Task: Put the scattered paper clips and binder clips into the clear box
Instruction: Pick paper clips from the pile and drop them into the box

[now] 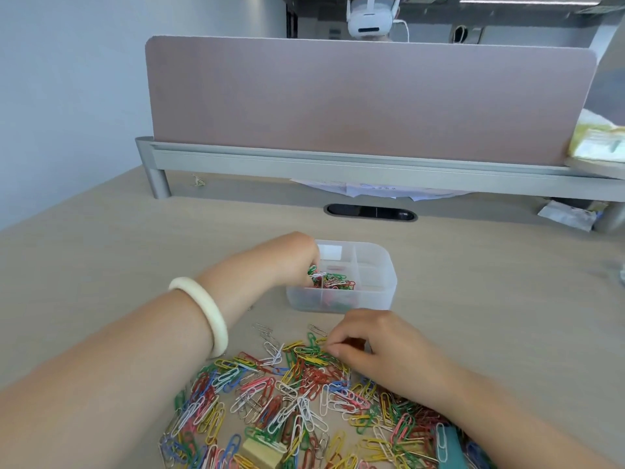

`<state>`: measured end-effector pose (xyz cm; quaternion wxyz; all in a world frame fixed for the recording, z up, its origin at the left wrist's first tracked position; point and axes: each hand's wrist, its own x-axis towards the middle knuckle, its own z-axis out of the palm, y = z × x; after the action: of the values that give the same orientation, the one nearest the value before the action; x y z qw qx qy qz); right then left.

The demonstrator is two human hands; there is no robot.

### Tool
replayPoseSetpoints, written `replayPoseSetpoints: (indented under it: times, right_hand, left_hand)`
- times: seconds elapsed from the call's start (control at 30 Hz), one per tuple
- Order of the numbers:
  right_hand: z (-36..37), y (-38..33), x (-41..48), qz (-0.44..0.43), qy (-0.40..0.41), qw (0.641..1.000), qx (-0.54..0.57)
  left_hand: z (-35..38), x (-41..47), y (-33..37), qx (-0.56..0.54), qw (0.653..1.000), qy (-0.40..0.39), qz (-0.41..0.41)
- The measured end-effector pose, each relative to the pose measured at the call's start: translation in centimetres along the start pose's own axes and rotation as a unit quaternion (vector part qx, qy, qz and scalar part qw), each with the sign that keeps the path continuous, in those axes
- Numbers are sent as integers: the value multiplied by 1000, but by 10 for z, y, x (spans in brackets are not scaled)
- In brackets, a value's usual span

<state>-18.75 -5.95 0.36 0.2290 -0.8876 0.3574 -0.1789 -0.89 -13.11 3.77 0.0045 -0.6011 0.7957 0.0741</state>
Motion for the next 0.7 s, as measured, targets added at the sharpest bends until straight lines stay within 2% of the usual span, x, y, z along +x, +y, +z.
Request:
replayPoseSetpoints:
  times: [0.1,0.23,0.33,0.47,0.53,0.6,0.7]
  right_hand:
    - [0,4,0,-6,-4,1000,-4]
    - [0,7,-1,-6,3,1000,-6]
    - [0,7,-1,-5,4,1000,1]
    - [-1,7,-3,3,7,1000,2]
    - [0,5,-3,16,-12,1000,-1]
    - [1,3,-3,22,-52,998,-18]
    - [3,-3,-1,29,-109,991,-75]
  left_hand:
    - [-5,3,5,43,998,-38,8]
    - [-17,-1,4,-42,998,-45,-11]
    - [-21,-12,1,-78,997,-1,-2]
    - [-20,-50,-4,-118,987,106,15]
    - [-15,-77,-10,-163,979,117,32]
    - [-6,-105,-24,-178,981,60,39]
    - [13,-135,-47,-157,984,-75,18]
